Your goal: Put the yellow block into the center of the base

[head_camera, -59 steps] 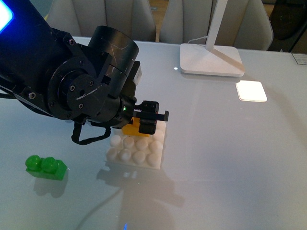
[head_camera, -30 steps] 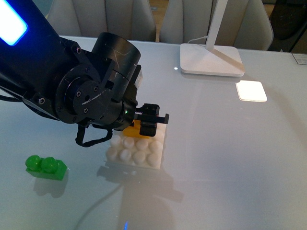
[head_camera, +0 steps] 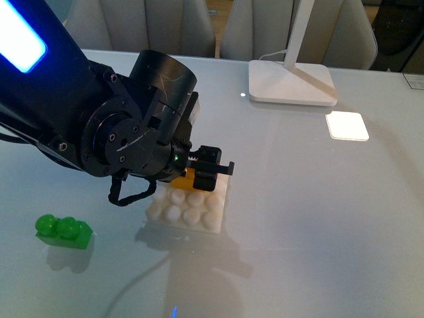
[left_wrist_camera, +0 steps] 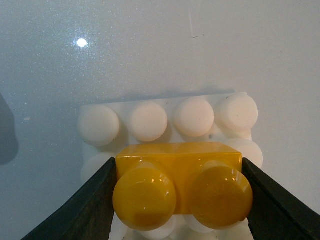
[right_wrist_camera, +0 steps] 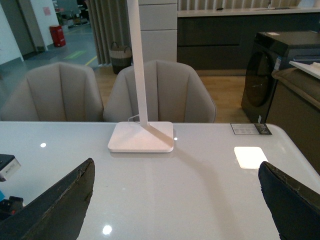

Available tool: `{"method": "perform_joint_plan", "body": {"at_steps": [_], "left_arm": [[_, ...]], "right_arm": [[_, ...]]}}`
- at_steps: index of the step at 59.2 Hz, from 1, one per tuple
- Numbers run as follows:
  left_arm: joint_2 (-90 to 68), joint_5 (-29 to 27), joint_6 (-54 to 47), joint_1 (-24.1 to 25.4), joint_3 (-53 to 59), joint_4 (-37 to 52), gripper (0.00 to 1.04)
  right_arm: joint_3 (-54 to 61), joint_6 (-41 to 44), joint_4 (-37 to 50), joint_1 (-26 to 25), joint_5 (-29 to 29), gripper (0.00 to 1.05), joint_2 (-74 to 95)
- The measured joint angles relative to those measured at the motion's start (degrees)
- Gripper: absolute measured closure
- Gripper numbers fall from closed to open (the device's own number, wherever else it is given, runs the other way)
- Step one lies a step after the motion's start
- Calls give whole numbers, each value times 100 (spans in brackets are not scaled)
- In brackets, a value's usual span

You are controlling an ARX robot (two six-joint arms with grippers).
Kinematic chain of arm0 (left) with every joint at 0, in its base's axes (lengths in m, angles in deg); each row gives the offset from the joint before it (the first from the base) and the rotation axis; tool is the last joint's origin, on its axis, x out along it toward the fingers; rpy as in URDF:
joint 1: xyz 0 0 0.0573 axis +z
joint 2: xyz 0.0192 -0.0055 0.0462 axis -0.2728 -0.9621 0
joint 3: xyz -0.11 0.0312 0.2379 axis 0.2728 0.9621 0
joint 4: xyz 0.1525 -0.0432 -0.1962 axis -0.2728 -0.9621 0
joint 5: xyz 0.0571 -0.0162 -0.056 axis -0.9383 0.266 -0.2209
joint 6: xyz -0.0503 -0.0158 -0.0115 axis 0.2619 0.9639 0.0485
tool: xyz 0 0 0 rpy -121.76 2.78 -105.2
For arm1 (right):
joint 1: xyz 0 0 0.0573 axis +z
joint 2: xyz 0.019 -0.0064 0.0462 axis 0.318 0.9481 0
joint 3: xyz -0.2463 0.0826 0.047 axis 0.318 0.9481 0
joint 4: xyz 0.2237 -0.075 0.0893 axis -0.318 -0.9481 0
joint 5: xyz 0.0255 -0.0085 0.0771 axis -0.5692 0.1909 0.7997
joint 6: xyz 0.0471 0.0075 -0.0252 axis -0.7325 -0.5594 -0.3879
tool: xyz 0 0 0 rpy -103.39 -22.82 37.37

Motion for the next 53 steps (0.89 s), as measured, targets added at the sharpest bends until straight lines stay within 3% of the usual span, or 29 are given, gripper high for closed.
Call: {"method": "perform_joint_plan", "body": {"at_steps": [53], "left_arm": [[-258,-160,-173,-15,-258,-138,44]], "right_arm": [[0,0,0,0,0,9,0]]}}
